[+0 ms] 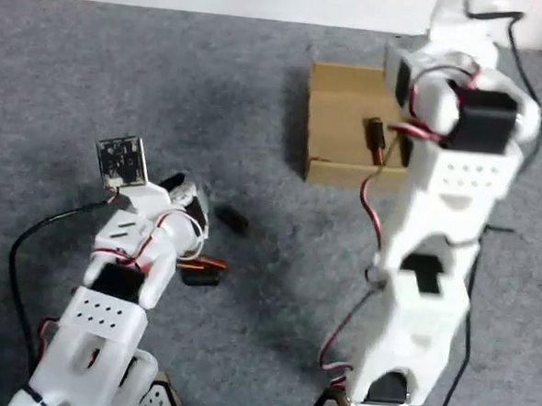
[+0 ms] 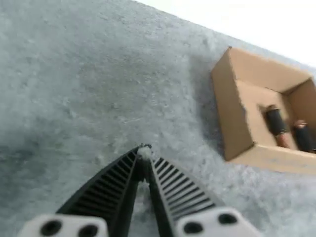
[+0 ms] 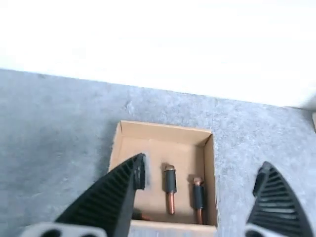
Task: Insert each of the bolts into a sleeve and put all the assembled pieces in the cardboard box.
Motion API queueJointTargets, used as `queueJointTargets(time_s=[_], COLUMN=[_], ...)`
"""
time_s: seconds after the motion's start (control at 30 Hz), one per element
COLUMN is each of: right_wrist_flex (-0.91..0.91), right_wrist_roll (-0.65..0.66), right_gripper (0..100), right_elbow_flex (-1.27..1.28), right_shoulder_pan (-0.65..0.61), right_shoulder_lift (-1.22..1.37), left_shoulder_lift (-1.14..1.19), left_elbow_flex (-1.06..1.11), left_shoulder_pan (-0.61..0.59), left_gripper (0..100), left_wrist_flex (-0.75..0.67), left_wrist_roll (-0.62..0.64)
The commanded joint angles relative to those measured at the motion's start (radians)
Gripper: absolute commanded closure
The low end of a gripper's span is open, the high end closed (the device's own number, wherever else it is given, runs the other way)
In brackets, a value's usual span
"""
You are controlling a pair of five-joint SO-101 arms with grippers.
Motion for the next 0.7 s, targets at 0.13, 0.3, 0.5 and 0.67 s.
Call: queueJointTargets(time_s=[0.13, 0.3, 0.5, 0.67], right_wrist_flex=[0.012, -0.077, -0.320, -0.424], right_wrist_roll=[-0.049, 0.028, 0.129, 0.143], right_gripper=[67.7, 67.7, 67.7, 67.7], right_elbow_flex=[0.766, 1.353, 1.983, 2.308], right_shoulder_pan=[-0.039, -0.137, -0.151, -0.151], right_shoulder_lift=[-0.708, -1.119, -1.508, -1.620], left_shoulder_lift=[-0.005, -0.047, -0.318, -0.595], left_elbow_flex=[-0.275, -0.409, -0.340, -0.064], left_shoulder_pan=[-0.012, -0.076, -0.208, -0.211], left_gripper=[99, 99, 99, 99], left_wrist_flex=[0.394, 0.641, 0.836, 0.856], left_wrist_roll=[-0.126, -0.120, -0.158, -0.420])
